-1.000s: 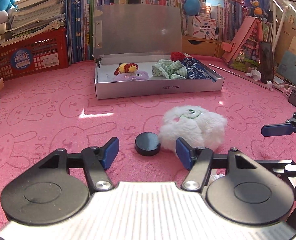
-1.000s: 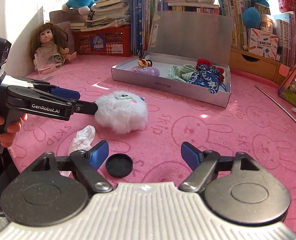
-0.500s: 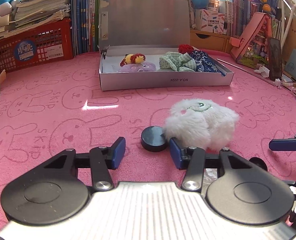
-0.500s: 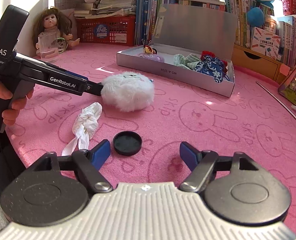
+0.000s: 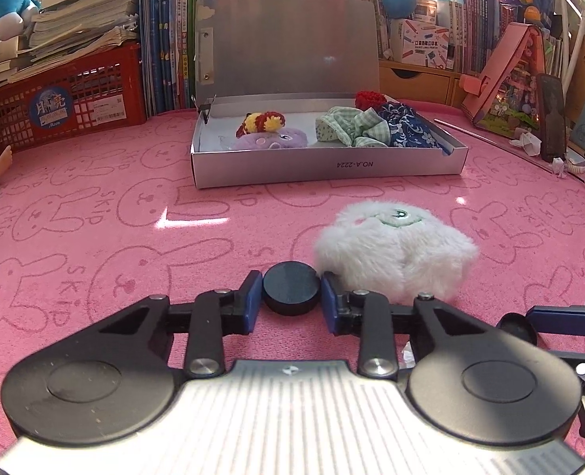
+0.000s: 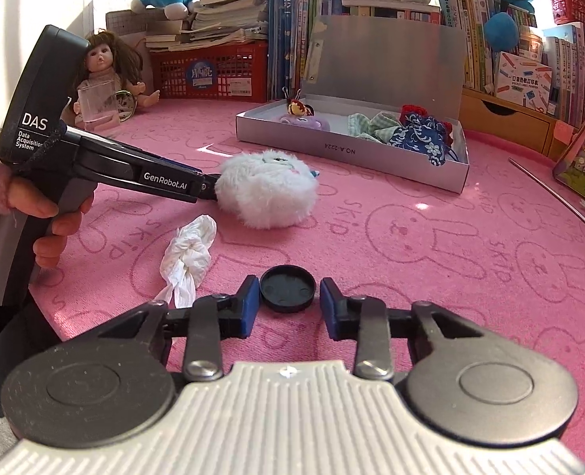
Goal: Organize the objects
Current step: 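Grasp black round lid with right tool while left tool grasps black puck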
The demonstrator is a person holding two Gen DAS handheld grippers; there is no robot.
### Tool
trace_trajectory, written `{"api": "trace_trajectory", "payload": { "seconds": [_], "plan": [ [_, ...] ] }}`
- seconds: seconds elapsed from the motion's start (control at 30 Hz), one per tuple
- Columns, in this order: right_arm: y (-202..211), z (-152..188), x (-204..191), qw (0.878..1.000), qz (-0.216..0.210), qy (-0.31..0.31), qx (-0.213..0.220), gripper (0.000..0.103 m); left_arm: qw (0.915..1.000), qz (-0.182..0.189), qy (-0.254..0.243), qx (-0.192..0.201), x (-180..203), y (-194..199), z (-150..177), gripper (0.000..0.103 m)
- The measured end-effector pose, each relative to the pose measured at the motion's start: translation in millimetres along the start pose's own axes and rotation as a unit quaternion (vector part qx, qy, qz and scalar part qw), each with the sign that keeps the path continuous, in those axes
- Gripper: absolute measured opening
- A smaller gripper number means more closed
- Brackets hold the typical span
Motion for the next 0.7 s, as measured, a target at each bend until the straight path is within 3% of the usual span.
{"api": "trace_trajectory", "payload": {
  "seconds": [0.7],
  "plan": [
    [3, -37, 40, 0.998, 0.036, -0.056, 0.022, 0.036, 0.9989, -0.011, 0.016, 0.042, -11, 23, -27, 0.037]
  ]
}}
Point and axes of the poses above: each gripper's, at about its wrist camera, not at the fingertips, and y roughly against the way its jaws point, x to its right, z to its underside, the point moved 2 cm from there along -y, roughly the way its jaws point, and after that the axes turned 9 degrees about -x, right-handed, at the moved point
